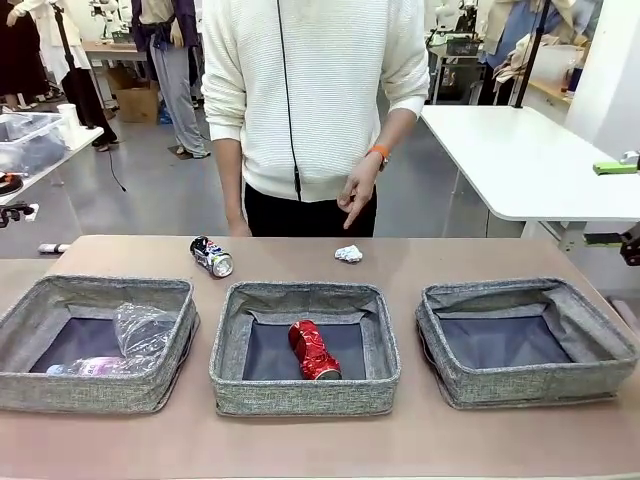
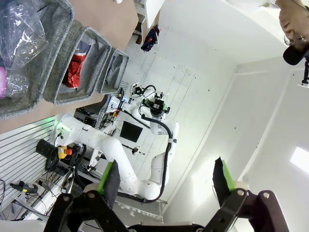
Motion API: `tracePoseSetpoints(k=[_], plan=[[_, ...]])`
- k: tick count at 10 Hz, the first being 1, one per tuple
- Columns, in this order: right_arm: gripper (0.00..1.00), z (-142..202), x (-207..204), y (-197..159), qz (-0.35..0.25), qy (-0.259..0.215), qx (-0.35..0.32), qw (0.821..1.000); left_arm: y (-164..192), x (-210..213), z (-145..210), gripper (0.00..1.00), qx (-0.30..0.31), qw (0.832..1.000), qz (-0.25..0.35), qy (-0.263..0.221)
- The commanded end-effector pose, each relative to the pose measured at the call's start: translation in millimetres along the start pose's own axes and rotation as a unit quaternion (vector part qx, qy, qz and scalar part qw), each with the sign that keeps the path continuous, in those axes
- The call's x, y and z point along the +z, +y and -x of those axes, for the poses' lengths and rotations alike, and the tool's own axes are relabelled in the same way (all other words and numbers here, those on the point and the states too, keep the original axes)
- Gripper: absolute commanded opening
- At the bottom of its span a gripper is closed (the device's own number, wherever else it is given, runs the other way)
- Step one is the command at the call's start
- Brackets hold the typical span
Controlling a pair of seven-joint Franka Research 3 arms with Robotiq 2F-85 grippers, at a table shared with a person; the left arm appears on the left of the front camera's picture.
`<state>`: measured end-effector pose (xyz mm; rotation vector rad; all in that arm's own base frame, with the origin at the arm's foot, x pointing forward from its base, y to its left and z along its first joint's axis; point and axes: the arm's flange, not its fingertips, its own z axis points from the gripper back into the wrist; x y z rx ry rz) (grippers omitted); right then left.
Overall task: Sort the waste into the appropriate baskets.
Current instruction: Pick up the waste item pointed out by the person.
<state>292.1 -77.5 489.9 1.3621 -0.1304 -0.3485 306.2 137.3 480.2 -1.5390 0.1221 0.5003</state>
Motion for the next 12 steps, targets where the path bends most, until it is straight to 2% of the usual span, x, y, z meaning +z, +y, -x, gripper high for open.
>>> tracePoseSetpoints(k=[1,7,8,9,10,11,12], plan=[[1.0,-0.2,5.7,2.8,0.005,0.006,0.003,1.0,-0.6,1.1,1.8,1.0,-0.002,1.0,-0.001,-0.001],[1.0,0.0,0.0,0.0,0.0,0.0,0.0,1.0,-0.6,1.1,1.8,1.0,-0.002,1.0,-0.001,-0.001],[1.0,1.4,-29.3,15.8,0.131,-0.051,0.017,0.99,-0.6,1.1,1.8,1.0,-0.002,1.0,-0.001,-0.001],[1.0,-9.4,-84.4,41.7,0.264,-0.063,0.059,0.961,-0.6,1.1,1.8,1.0,-0.002,1.0,-0.001,-0.001],[1.0,-27.3,-155.9,64.0,0.381,-0.085,0.083,0.917,-0.6,1.1,1.8,1.0,-0.002,1.0,-0.001,-0.001],[1.0,-43.5,-214.8,70.0,0.447,-0.091,0.121,0.882,-0.6,1.1,1.8,1.0,-0.002,1.0,-0.001,-0.001],[1.0,-56.5,-264.6,68.6,0.482,-0.103,0.15,0.857,-0.6,1.1,1.8,1.0,-0.002,1.0,-0.001,-0.001]])
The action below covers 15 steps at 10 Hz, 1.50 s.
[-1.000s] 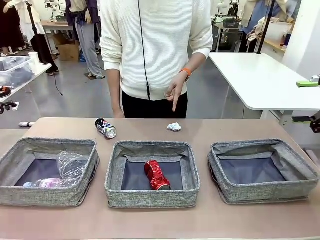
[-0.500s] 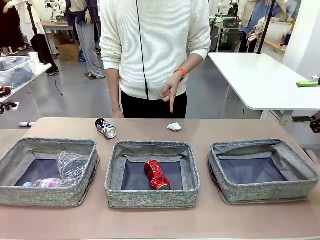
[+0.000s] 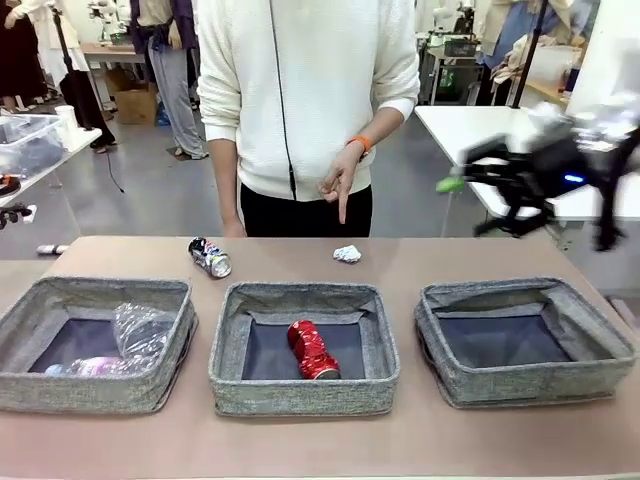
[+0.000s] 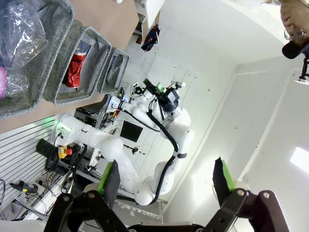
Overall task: Sort the waste into the appropriate baskets.
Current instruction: Pick up the waste item pointed out by the person.
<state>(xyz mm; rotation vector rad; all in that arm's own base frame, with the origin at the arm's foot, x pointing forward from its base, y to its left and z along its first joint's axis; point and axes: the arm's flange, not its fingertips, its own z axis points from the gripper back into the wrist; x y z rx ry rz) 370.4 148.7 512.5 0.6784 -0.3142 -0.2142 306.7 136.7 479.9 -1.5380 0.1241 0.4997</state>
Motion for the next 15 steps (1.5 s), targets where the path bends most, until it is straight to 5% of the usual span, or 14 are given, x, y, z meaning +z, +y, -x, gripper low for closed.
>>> tracePoseSetpoints(k=[1,3,4,5,6,7,12,15], plan=[[1.0,-58.6,-81.1,21.0,0.25,-0.025,0.043,0.967,-0.6,1.7,2.2,1.0,-0.003,1.0,-0.001,-0.002],[1.0,-55.6,-110.6,33.7,0.303,0.085,0.07,0.947,-0.6,1.7,2.2,1.0,-0.003,1.0,-0.001,-0.002],[1.0,-11.9,-95.5,42.2,0.118,-0.001,0.066,0.991,-0.6,1.7,2.2,1.0,-0.003,1.0,-0.001,-0.002],[1.0,-11.9,-95.5,42.2,0.118,-0.001,0.066,0.991,-0.6,1.7,2.2,1.0,-0.003,1.0,-0.001,-0.002],[1.0,-33.1,-121.3,19.0,0.192,0.03,0.072,0.978,-0.6,1.7,2.2,1.0,-0.003,1.0,-0.001,-0.002],[1.0,-25.5,-128.4,26.8,0.167,0.056,0.185,0.967,-0.6,1.7,2.2,1.0,-0.003,1.0,-0.001,-0.002],[1.0,-116.3,-211.8,1.4,0.119,0.067,0.251,0.958,-0.6,1.7,2.2,1.0,-0.003,1.0,-0.001,-0.002],[1.0,-143.2,-261.8,-20.5,0.155,0.047,0.259,0.952,-0.6,1.7,2.2,1.0,-0.003,1.0,-0.001,-0.002]])
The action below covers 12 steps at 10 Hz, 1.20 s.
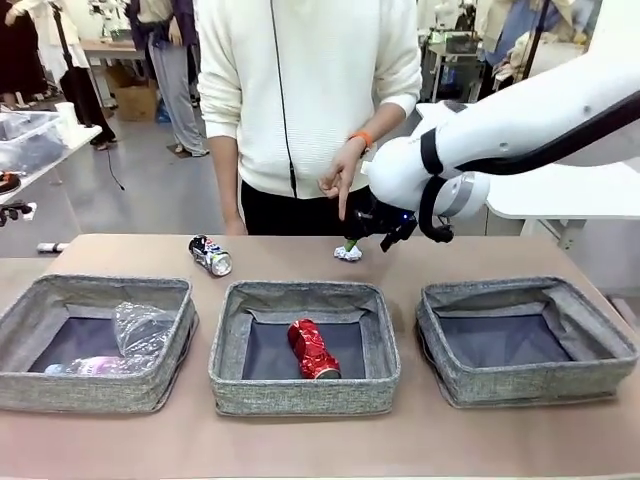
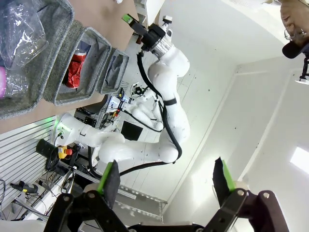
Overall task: Sort the waste into the appropriate baskets.
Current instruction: Pick up the waste item pointed out by the person.
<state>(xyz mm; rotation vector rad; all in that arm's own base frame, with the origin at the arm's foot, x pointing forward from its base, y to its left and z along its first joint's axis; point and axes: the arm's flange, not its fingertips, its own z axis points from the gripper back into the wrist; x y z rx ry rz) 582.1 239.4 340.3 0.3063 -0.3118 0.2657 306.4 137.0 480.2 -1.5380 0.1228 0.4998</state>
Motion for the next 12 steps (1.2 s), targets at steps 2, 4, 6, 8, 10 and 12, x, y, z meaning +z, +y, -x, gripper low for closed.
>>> tracePoseSetpoints(k=[2,4,6,8,10,12], plan=[[1.0,-13.5,-32.1,-11.0,-0.023,-0.046,0.003,0.999,-0.5,1.5,1.9,1.0,-0.003,1.0,-0.001,-0.001],[1.0,-20.4,-57.4,-16.2,-0.043,-0.05,-0.013,0.998,-0.5,1.5,1.9,1.0,-0.003,1.0,-0.001,-0.001],[1.0,-31.4,-74.1,-22.7,-0.051,-0.055,-0.032,0.997,-0.5,1.5,1.9,1.0,-0.003,1.0,-0.001,-0.001],[1.0,-32.2,-75.8,-19.1,-0.049,-0.055,-0.031,0.997,-0.5,1.5,1.9,1.0,-0.003,1.0,-0.001,-0.001],[1.0,-31.0,-76.5,-19.8,-0.061,-0.049,-0.04,0.996,-0.5,1.5,1.9,1.0,-0.003,1.0,-0.001,-0.001],[1.0,-30.0,-76.5,-19.4,-0.064,-0.045,-0.044,0.996,-0.5,1.5,1.9,1.0,-0.003,1.0,-0.001,-0.001]])
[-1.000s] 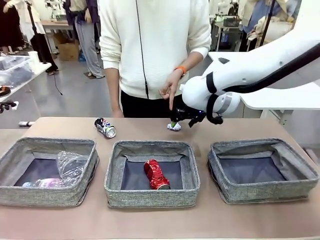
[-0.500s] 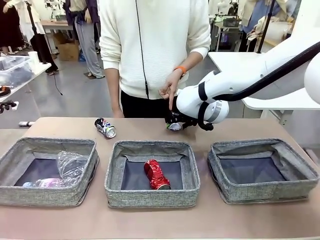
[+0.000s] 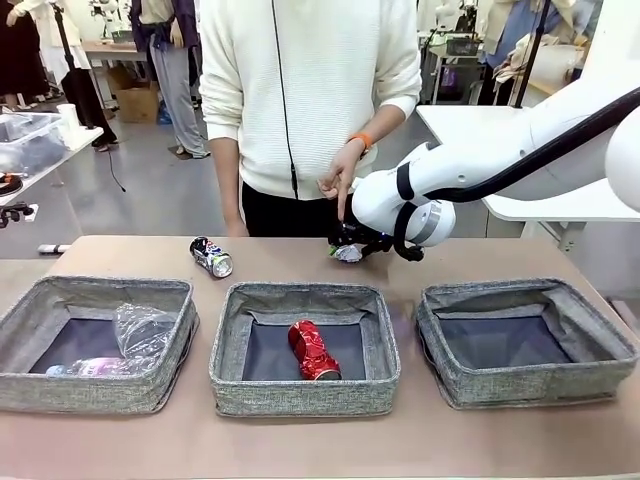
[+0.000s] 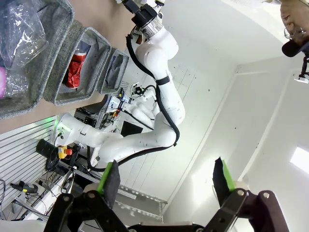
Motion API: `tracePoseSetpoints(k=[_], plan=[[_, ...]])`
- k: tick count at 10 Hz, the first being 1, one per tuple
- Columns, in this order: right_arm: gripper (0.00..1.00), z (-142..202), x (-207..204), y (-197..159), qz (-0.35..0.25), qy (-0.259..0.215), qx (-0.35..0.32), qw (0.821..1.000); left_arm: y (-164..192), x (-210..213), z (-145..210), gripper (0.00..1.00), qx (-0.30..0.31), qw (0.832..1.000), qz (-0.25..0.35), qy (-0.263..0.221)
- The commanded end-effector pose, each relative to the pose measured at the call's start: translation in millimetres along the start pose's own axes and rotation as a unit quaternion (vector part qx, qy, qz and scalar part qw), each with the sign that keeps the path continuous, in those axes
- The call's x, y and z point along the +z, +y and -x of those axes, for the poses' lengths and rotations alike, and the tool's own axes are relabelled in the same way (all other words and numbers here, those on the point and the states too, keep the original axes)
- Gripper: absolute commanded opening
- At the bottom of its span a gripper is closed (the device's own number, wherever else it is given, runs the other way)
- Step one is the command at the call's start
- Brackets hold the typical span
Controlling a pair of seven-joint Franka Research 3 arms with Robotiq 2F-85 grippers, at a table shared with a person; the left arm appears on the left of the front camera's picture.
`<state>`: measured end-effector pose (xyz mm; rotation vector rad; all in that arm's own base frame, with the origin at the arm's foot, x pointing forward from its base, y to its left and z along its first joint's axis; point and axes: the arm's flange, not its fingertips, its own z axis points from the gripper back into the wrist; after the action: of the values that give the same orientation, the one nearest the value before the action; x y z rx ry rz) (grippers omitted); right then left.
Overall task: Sort the waste into the appropriate baskets.
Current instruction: Pick up the waste item pointed out by the person.
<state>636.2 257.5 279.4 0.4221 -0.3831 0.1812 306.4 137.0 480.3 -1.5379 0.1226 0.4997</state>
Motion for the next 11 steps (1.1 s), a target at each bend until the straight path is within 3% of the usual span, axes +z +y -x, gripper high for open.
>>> tracePoseSetpoints(k=[1,2,3,4,5,7,8,10,11], plan=[[1.0,2.1,0.0,-4.4,-0.017,0.006,-0.003,1.0,-0.4,1.5,1.9,1.0,-0.002,1.0,-0.001,-0.001],[0.96,1.6,2.0,-1.8,-0.022,0.019,0.0,1.0,-0.4,1.5,1.9,1.0,-0.002,1.0,-0.001,-0.001],[0.43,1.2,5.0,0.4,-0.026,0.031,0.002,0.999,-0.4,1.5,1.9,1.0,-0.002,1.0,-0.001,-0.001],[0.39,1.1,7.9,1.8,-0.028,0.033,0.003,0.999,-0.4,1.5,1.9,1.0,-0.002,1.0,-0.001,-0.001],[0.0,1.0,11.2,2.6,-0.03,0.034,0.006,0.999,-0.4,1.5,1.9,1.0,-0.002,1.0,-0.001,-0.001],[0.0,1.8,13.0,1.5,-0.038,0.037,0.004,0.999,-0.4,1.5,1.9,1.0,-0.002,1.0,-0.001,-0.001],[0.19,2.4,14.0,1.2,-0.039,0.036,0.004,0.999,-0.4,1.5,1.9,1.0,-0.002,1.0,-0.001,-0.001],[0.0,3.1,19.0,0.7,-0.04,0.032,0.003,0.999,-0.4,1.5,1.9,1.0,-0.002,1.0,-0.001,-0.001],[0.0,3.8,20.8,0.6,-0.042,0.03,0.004,0.999,-0.4,1.5,1.9,1.0,-0.002,1.0,-0.001,-0.001]])
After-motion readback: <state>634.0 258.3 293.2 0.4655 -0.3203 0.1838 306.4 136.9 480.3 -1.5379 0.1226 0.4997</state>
